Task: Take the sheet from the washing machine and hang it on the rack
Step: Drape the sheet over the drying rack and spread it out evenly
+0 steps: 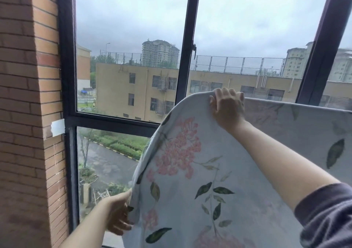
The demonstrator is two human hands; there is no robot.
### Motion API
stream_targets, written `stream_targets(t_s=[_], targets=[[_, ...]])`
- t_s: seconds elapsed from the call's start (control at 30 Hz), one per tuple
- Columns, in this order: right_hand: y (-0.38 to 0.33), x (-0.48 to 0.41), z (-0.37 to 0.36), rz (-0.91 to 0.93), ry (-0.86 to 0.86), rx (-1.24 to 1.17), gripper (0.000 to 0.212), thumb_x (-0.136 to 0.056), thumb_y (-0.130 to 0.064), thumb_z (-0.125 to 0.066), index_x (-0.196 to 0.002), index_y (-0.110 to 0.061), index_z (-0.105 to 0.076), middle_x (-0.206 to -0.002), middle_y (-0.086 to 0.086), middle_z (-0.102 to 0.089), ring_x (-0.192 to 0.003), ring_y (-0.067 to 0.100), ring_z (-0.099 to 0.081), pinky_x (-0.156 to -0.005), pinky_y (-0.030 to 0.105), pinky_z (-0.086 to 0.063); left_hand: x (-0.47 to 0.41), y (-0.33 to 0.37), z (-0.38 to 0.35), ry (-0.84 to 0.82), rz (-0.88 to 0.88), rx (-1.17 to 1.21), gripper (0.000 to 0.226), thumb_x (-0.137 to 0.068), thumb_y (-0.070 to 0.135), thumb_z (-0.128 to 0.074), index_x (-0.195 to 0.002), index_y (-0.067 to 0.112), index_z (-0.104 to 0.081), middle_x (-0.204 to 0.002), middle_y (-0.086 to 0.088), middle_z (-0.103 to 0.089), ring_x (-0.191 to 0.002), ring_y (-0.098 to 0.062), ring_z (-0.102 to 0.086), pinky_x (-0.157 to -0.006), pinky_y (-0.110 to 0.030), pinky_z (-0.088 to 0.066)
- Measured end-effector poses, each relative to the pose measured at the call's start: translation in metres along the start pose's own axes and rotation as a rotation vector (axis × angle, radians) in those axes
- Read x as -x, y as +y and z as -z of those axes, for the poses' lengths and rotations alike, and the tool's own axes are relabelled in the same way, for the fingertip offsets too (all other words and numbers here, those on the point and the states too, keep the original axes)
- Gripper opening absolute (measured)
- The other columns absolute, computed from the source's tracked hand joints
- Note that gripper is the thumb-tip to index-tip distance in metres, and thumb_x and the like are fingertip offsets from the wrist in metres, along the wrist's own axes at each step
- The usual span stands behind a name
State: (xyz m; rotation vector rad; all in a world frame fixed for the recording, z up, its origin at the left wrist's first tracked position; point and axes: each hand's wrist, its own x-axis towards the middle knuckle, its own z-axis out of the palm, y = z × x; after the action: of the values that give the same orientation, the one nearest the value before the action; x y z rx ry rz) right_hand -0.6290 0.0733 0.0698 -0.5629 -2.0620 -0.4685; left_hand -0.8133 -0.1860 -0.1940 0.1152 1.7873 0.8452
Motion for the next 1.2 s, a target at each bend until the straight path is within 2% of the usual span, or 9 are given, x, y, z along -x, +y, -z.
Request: stream_targets(t_s=[0.1,0.3,0.43,0.6,0.67,0.83,1.03,1.13,1.2], targets=[[-0.014,0.003,0.000,0.043,-0.006,-0.058,0.045,-0.091,-0.040,-0.026,-0.114,-0.013,-0.055,-0.111,0.010,-0.057,-0.105,0.030,-0.050,-0.093,0.044,-0.028,0.007,0.002,0.003,0.079,-0.215,0.194,0.078,-0.080,0.080,-0.034,-0.089,0.009,-0.063,-0.092,-0.012,-0.068,-0.088,-0.026,-0.064,-0.083,-0.032,-0.048],[-0.049,0.005,-0.007,0.133,0.005,-0.056,0.026,-0.093,-0.031,-0.042,-0.107,-0.015,-0.057,-0.109,0.007,-0.057,-0.106,0.029,-0.050,-0.104,0.052,-0.025,0.044,0.017,0.006,0.052,-0.698,0.667,0.041,-0.100,0.031,-0.039,-0.123,0.005,-0.061,-0.098,-0.015,-0.069,-0.078,-0.028,-0.064,-0.064,-0.034,-0.051],[-0.060,-0.001,-0.005,0.140,-0.030,-0.003,0.027,-0.094,-0.032,-0.039,-0.101,-0.014,-0.057,-0.105,0.008,-0.059,-0.100,0.030,-0.052,-0.097,0.049,-0.030,0.085,0.032,0.029,-0.068,-0.792,0.762,0.051,-0.097,0.037,-0.039,-0.104,-0.006,-0.067,-0.091,-0.023,-0.070,-0.079,-0.032,-0.068,-0.081,-0.043,-0.049],[-0.061,-0.004,-0.004,0.121,-0.068,0.068,0.029,-0.094,-0.033,-0.037,-0.097,-0.012,-0.058,-0.100,0.009,-0.061,-0.094,0.030,-0.054,-0.088,0.046,-0.033,0.140,0.069,0.077,0.242,-1.063,0.955,0.027,-0.097,0.024,-0.045,-0.095,0.008,-0.067,-0.090,-0.010,-0.069,-0.087,-0.022,-0.063,-0.079,-0.035,-0.050],[-0.059,-0.007,-0.002,0.120,-0.060,0.081,0.030,-0.095,-0.032,-0.039,-0.094,-0.011,-0.060,-0.096,0.010,-0.063,-0.089,0.031,-0.056,-0.084,0.044,-0.035,0.165,0.078,0.095,0.220,-1.160,1.097,0.030,-0.095,0.023,-0.044,-0.083,0.011,-0.068,-0.079,-0.008,-0.069,-0.081,-0.022,-0.062,-0.070,-0.033,-0.049],[-0.062,-0.008,0.000,0.111,-0.049,0.044,0.025,-0.093,-0.028,-0.044,-0.090,-0.010,-0.060,-0.094,0.012,-0.063,-0.086,0.031,-0.056,-0.082,0.044,-0.036,0.183,0.087,0.093,0.046,-0.826,0.482,0.039,-0.089,0.044,-0.055,-0.087,0.008,-0.069,-0.078,-0.010,-0.069,-0.070,-0.020,-0.065,-0.063,-0.027,-0.054],[-0.057,-0.007,0.003,0.070,-0.022,-0.006,0.030,-0.095,-0.032,-0.042,-0.097,-0.010,-0.062,-0.102,0.011,-0.059,-0.093,0.030,-0.055,-0.085,0.046,-0.039,0.196,0.114,0.120,0.275,-1.153,1.031,0.026,-0.092,0.029,-0.047,-0.096,0.011,-0.064,-0.104,-0.015,-0.066,-0.094,-0.026,-0.061,-0.068,-0.032,-0.050],[-0.057,-0.009,0.005,0.032,-0.027,-0.024,0.031,-0.095,-0.034,-0.041,-0.099,-0.011,-0.060,-0.105,0.010,-0.059,-0.095,0.030,-0.055,-0.086,0.047,-0.038,0.209,0.107,0.105,0.204,-0.877,0.640,0.058,-0.085,0.057,-0.053,-0.085,0.003,-0.071,-0.088,-0.020,-0.071,-0.083,-0.029,-0.066,-0.070,-0.036,-0.053],[-0.057,-0.009,0.004,0.031,-0.030,-0.022,0.031,-0.095,-0.035,-0.041,-0.100,-0.012,-0.060,-0.106,0.009,-0.059,-0.095,0.029,-0.055,-0.086,0.046,-0.037,0.211,0.106,0.089,0.172,-0.787,0.432,0.051,-0.088,0.052,-0.056,-0.079,0.004,-0.071,-0.080,-0.016,-0.072,-0.071,-0.026,-0.068,-0.068,-0.033,-0.055]])
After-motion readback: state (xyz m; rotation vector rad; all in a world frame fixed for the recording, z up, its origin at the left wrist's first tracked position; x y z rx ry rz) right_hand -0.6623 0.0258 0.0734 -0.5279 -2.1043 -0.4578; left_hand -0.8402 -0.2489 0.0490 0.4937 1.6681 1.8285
